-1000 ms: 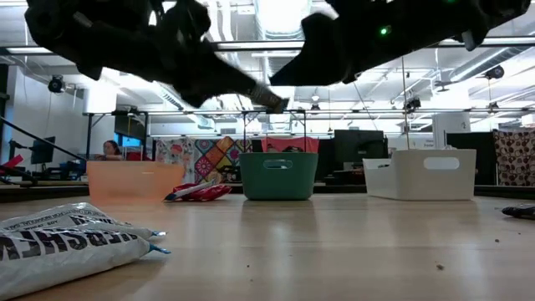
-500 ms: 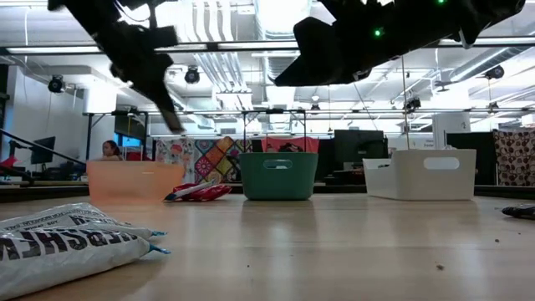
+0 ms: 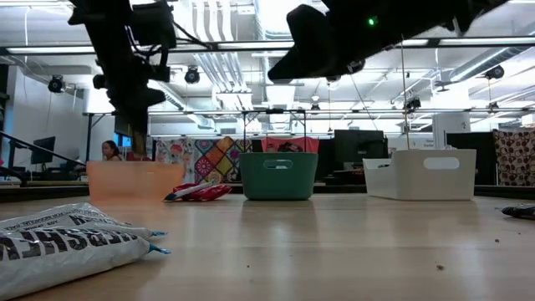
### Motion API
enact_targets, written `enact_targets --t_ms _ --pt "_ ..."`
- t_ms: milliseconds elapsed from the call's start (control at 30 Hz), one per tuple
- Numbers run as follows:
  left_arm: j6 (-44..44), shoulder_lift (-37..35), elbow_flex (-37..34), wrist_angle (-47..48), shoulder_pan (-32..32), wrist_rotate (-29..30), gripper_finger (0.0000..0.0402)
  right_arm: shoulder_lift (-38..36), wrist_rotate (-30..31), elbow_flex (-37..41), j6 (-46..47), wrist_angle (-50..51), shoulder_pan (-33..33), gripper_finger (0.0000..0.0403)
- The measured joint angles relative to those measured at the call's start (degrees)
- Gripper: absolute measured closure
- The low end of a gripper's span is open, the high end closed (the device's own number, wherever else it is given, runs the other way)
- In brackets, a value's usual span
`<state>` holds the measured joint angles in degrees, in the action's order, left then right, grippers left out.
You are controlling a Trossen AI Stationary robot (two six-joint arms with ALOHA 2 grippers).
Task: Organize candy in baskets
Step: Put the black chocolate bar into the orange bin
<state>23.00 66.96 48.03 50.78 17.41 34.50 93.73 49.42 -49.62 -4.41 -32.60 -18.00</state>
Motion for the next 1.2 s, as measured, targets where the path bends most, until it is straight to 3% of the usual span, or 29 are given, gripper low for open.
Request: enact_targets --t_ms 133,267,433,667,900,1033,1200 --pt "-0.2 2.0 0.0 0.3 0.0 -0.1 0.0307 0.0 -0.2 -5.2 2.9 10.9 0.0 0.0243" --pt "-0.2 2.6 0.0 0.4 -0.1 -0.1 0.0269 0.0 -0.8 -12.7 10.9 29.2 0.0 0.0243" --pt "0.4 1.4 0.0 -1.0 -2.2 -0.1 0.0247 0.0 -12.1 -20.1 21.4 48.0 0.1 0.0243" --pt "-1.7 -2.0 0.0 -9.3 -13.4 -0.3 0.0252 0.0 -28.7 -24.4 39.7 65.2 0.2 0.0243" --pt "-12.4 -2.0 -0.2 -20.3 -27.9 -5.9 0.0255 0.0 -41.1 -24.9 56.8 79.7 0.2 0.0243" --pt "-18.6 -1.1 -1.5 -24.7 -34.5 -9.3 0.0255 0.0 -46.6 -24.9 62.2 87.7 0.1 0.0243" --pt "-19.3 -0.6 -3.7 -28.3 -38.2 -9.8 0.0255 0.0 -52.2 -24.9 66.2 93.8 -0.9 0.0243"
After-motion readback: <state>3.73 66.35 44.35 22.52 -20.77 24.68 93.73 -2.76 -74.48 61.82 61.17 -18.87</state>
